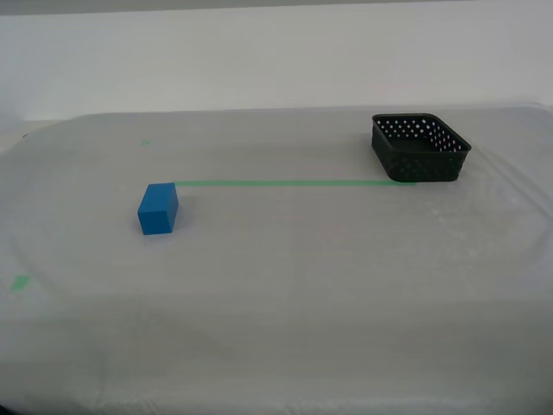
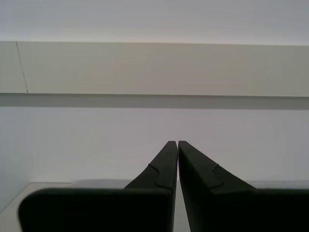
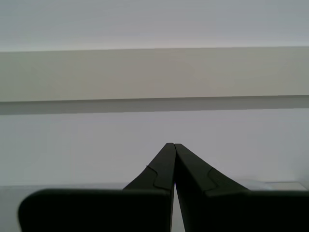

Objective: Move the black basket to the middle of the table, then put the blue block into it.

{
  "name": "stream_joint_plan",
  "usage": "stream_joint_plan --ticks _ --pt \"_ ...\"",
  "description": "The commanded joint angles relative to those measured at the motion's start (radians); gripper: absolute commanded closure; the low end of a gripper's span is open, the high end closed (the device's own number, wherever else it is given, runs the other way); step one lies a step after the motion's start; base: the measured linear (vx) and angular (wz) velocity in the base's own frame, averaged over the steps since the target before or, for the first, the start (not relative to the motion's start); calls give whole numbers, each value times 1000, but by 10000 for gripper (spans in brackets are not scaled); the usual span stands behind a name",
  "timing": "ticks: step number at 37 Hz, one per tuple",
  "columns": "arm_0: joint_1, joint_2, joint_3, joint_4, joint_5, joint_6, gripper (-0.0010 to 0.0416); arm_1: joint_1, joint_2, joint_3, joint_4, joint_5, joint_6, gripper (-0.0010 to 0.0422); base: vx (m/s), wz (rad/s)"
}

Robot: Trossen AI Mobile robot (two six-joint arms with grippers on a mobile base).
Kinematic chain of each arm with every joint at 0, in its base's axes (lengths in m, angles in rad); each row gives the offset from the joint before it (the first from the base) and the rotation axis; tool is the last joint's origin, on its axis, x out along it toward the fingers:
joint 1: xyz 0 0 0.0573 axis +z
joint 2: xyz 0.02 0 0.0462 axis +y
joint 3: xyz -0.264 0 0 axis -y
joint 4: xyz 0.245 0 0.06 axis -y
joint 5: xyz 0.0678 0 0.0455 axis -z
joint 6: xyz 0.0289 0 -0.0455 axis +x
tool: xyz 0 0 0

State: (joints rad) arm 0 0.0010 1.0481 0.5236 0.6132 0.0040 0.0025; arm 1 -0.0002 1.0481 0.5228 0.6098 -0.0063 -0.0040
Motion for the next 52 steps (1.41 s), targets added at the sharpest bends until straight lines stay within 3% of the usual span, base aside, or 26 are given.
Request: stream_joint_plan --ticks 1,39,44,52 --pt "0 0 1 -24 -3 -3 406 0 0 0 -2 -1 2 412 0 0" --pt "0 0 1 -37 -4 -3 406 0 0 0 -2 0 2 412 0 0" --pt "0 0 2 -72 -3 -3 406 0 0 0 -2 -1 2 412 0 0" --pt "0 12 110 -303 -3 -2 406 0 0 0 -2 -1 2 412 0 0"
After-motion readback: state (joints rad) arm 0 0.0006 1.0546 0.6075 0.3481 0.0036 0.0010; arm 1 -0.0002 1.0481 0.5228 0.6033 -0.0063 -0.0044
